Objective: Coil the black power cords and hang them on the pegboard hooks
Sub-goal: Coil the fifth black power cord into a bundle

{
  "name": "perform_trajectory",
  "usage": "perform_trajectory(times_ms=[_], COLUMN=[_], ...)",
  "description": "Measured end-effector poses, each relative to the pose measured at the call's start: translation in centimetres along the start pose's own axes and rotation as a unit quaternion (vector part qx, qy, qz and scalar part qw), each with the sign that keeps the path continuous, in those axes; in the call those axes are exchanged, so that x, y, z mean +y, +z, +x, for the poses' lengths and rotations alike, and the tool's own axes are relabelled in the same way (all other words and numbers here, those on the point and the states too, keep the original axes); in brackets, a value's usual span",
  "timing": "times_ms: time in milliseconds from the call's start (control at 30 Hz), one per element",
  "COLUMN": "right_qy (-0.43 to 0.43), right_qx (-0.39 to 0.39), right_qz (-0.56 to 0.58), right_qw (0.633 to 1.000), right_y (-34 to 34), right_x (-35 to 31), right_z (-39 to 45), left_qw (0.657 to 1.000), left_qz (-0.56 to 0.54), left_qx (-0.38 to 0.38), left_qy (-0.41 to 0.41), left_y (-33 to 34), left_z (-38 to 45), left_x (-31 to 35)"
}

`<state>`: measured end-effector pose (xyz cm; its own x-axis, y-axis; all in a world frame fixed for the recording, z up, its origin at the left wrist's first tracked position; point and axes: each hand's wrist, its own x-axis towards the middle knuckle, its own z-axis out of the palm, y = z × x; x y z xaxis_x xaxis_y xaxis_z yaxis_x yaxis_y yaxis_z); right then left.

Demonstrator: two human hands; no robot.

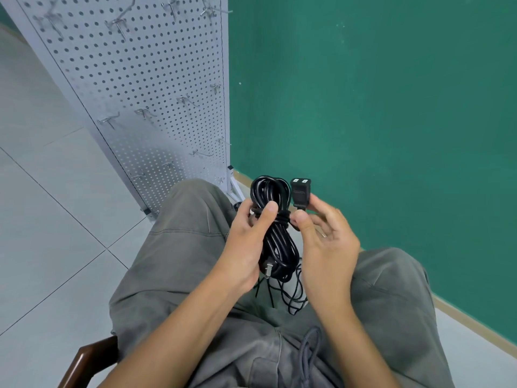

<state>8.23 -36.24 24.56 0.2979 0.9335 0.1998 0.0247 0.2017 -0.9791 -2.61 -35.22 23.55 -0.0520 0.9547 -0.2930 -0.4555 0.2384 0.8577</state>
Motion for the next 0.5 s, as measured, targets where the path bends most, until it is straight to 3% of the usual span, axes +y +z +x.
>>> perform_trajectory(times_ms=[167, 300, 500], right_qy=[-0.076, -0.069, -0.173], right_qx=[0.010, -0.021, -0.042], right_qz=[-0.128, -0.157, -0.235], right_qw=[0.989, 0.985, 0.956], right_y=[-0.3, -0.4, -0.4], right_x=[0.6, 0.5, 1.5], right_z=[0.2, 0.2, 0.0], left_qw=[0.999, 0.998, 1.000], left_qz=[-0.001, -0.020, -0.011], left_qx=[0.017, 0.051, 0.011], left_qy=[0.030, 0.018, 0.003], left_y=[-0.2, -0.2, -0.9], left_z=[0.3, 0.3, 0.5], left_x=[-0.3, -0.5, -0.6])
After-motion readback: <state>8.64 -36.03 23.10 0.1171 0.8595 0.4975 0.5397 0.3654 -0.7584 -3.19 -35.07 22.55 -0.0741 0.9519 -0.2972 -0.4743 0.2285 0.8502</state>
